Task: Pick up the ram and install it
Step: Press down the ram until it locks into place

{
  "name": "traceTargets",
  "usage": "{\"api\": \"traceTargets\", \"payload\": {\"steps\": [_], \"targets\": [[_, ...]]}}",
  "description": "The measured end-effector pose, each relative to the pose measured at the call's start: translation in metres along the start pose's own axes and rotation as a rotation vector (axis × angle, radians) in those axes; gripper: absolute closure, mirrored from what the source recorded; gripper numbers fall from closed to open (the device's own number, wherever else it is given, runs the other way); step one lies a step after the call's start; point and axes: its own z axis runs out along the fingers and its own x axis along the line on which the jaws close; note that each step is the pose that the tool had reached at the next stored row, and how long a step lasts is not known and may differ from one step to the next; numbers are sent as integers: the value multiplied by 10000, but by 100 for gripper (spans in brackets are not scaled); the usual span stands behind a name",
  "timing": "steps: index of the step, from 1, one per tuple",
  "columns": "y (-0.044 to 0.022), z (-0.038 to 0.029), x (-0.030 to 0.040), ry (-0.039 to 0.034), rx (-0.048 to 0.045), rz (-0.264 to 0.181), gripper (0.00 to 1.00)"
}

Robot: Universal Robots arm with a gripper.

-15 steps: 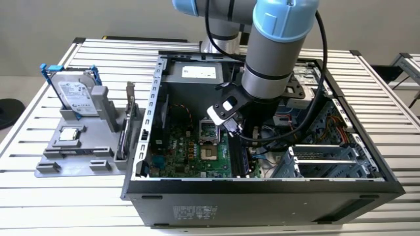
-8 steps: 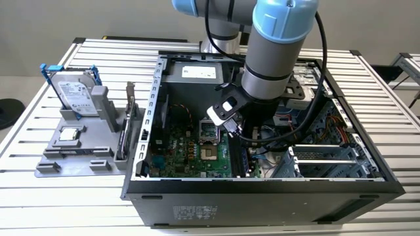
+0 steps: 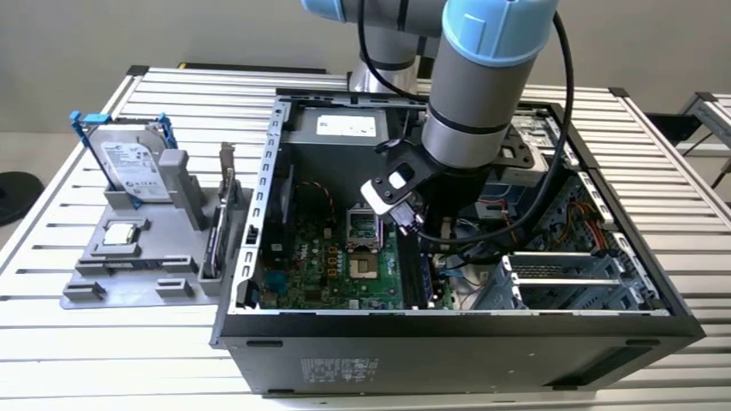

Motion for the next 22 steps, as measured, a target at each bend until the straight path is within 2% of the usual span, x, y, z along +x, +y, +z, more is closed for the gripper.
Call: {"api": "traceTargets", "payload": {"steps": [13,22], "targets": [[0,-6,0,0,0,0,100],[3,28,-34,0,17,0,100]]}}
